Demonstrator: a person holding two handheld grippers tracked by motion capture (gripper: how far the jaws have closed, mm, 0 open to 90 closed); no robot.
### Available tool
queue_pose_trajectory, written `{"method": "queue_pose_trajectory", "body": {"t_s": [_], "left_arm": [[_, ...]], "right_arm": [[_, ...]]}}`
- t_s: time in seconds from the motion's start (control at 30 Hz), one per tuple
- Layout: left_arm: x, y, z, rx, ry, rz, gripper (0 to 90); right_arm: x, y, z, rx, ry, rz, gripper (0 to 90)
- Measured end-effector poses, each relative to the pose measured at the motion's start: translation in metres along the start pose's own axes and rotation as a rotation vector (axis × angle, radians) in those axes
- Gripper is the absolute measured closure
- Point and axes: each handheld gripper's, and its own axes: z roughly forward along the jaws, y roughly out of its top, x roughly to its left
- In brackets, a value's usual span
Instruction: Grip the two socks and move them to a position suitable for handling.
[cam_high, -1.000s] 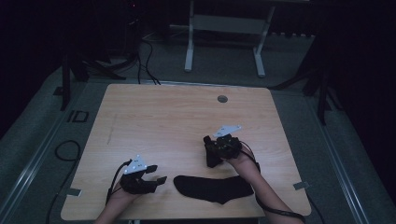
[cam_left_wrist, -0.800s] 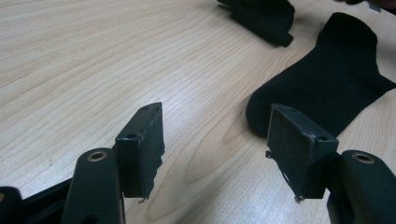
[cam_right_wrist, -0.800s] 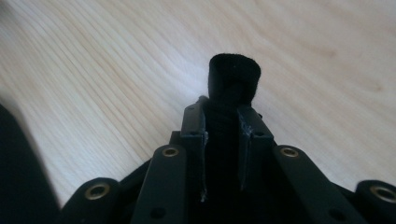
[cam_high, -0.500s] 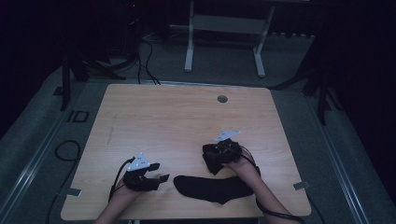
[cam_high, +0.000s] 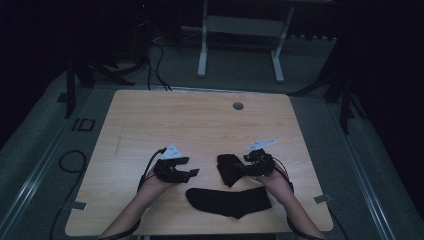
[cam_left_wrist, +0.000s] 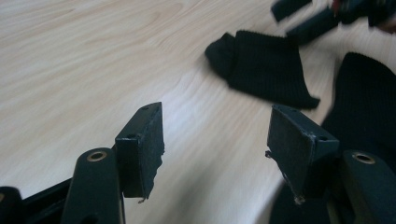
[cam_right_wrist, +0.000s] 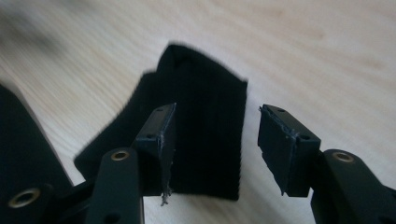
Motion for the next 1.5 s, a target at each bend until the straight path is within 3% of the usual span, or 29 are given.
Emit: {"method": "queue_pose_trajectory", "body": {"t_s": [0.07, 0.1, 0.2, 0.3, 0.4, 0.47, 0.77, 0.9, 1.07, 1.33, 1.37, 1.47, 1.5], "left_arm": [[0.000, 0.005, 0.006, 0.008, -0.003, 0.005, 36.5], [0.001, 0.016, 0.018, 0.015, -0.018, 0.019, 36.5], [0.004, 0.028, 0.039, 0.033, -0.034, 0.018, 36.7], [0.005, 0.032, 0.052, 0.059, -0.041, 0.020, 38.9], [0.008, 0.039, 0.075, 0.098, -0.062, 0.010, 42.5], [0.009, 0.040, 0.079, 0.105, -0.075, 0.004, 42.7], [0.003, 0.046, 0.104, 0.207, -0.115, 0.046, 69.9], [0.003, 0.045, 0.103, 0.202, -0.126, 0.034, 84.5], [0.001, 0.045, 0.097, 0.188, -0.111, 0.034, 86.4], [0.010, 0.047, 0.068, 0.134, -0.066, 0.016, 86.5], [0.012, 0.047, 0.056, 0.116, -0.062, 0.011, 86.5], [0.014, 0.048, 0.043, 0.111, -0.049, 0.018, 86.5], [0.016, 0.048, 0.030, 0.113, -0.034, 0.025, 86.5]], "right_arm": [[0.000, -0.003, 0.002, 0.010, 0.007, 0.001, 49.5], [0.001, -0.004, 0.004, 0.016, 0.005, -0.003, 49.9], [0.000, -0.008, 0.008, 0.031, -0.007, 0.000, 57.9], [0.000, -0.009, 0.009, 0.033, -0.006, 0.002, 60.7], [0.000, -0.011, 0.012, 0.055, -0.012, -0.009, 71.8], [0.000, -0.011, 0.013, 0.059, -0.013, -0.011, 72.7], [0.003, -0.011, 0.015, 0.069, -0.021, -0.035, 79.0], [0.002, -0.010, 0.016, 0.065, -0.020, -0.034, 79.9], [0.002, -0.009, 0.013, 0.044, -0.032, -0.027, 83.9], [-0.003, -0.003, -0.011, -0.051, -0.036, 0.008, 86.0], [-0.006, -0.001, -0.021, -0.086, -0.031, 0.023, 86.0], [-0.010, 0.001, -0.035, -0.122, -0.033, 0.042, 86.0], [-0.012, 0.002, -0.038, -0.135, -0.034, 0.047, 86.0]]}}
